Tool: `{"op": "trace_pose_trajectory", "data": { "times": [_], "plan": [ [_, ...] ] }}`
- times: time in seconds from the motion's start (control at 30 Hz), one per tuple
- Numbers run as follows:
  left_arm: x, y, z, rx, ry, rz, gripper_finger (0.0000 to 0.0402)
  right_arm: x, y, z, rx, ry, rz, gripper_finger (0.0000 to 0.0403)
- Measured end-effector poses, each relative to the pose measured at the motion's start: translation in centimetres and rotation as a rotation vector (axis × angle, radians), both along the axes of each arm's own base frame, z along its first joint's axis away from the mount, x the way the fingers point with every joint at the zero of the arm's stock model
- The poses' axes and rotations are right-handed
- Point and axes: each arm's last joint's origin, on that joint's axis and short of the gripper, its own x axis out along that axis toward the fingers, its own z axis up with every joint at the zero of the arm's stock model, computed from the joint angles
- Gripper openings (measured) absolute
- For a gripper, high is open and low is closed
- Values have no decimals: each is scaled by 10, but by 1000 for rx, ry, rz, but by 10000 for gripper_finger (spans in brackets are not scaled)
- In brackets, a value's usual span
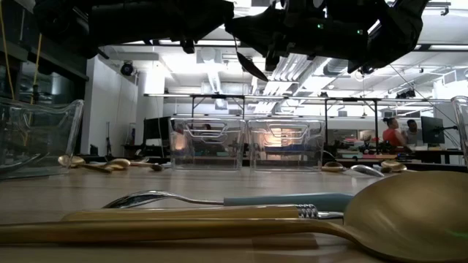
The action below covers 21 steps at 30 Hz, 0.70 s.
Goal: Sort silverware by color (type)
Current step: Put the black spoon into the bottom left transparent bin
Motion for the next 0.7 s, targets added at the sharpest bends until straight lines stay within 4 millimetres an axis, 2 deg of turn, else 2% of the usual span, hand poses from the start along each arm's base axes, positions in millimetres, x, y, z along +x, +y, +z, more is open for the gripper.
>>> {"op": "trace_pose_trajectory", "data": {
  "times": [0.2, 0.5, 0.7],
  "plan": [
    [0, 0, 0, -3, -1, 0, 12, 0, 0, 0, -4, 0, 5, 2],
    [0, 1, 0, -4, -1, 1, 8, 0, -1, 0, 72, 5, 15, 14],
    [0, 1, -2, -4, 27, 15, 8, -6, -4, 5, 75, 31, -10, 76]
  ]
}}
